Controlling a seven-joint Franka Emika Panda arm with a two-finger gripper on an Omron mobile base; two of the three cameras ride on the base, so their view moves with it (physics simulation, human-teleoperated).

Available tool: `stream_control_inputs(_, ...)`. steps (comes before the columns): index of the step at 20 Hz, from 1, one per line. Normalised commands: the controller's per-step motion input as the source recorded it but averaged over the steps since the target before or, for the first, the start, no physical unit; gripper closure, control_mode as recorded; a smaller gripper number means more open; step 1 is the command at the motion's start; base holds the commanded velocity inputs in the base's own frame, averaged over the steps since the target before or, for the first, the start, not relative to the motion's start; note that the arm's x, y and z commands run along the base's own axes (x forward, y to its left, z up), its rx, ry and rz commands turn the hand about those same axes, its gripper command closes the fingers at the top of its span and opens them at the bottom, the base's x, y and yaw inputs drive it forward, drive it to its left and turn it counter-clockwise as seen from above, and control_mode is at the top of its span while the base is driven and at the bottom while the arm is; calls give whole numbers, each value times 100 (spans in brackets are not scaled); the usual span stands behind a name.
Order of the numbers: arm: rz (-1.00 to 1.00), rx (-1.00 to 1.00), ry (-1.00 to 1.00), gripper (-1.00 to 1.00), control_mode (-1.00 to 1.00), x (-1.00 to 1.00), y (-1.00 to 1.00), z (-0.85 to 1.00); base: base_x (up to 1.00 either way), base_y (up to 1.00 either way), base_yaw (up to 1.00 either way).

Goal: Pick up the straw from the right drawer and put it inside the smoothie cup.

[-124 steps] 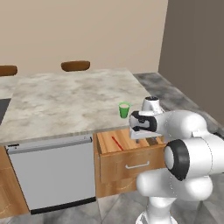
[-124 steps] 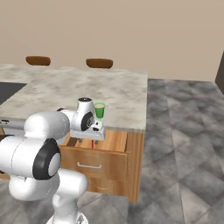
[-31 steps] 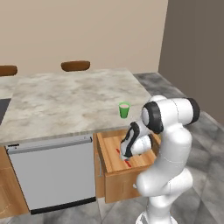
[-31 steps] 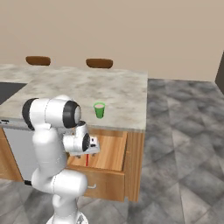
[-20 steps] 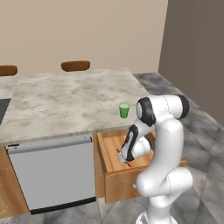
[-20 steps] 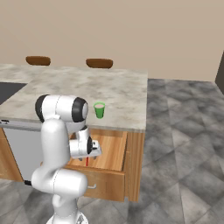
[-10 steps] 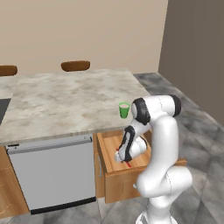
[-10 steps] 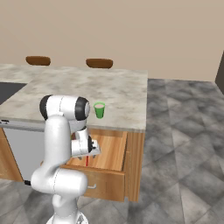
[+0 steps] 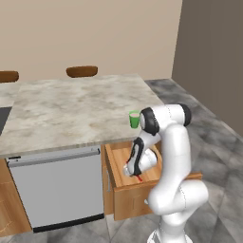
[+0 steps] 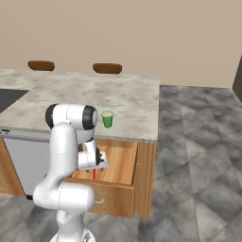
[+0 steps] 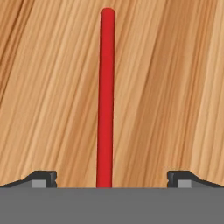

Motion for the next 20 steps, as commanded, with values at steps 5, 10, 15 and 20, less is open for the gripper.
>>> stream_control_inputs(5, 0, 0, 0, -100, -100, 15, 0, -23, 0, 0, 0)
stream_control_inputs(10, 0, 0, 0, -100, -100, 12, -6, -33, 0, 0, 0)
stream_control_inputs(15, 0, 0, 2, 100, -100, 0, -11, -45, 0, 0, 0)
stream_control_inputs(20, -1, 0, 17, 100, -100, -46, -25, -26, 0, 0, 0)
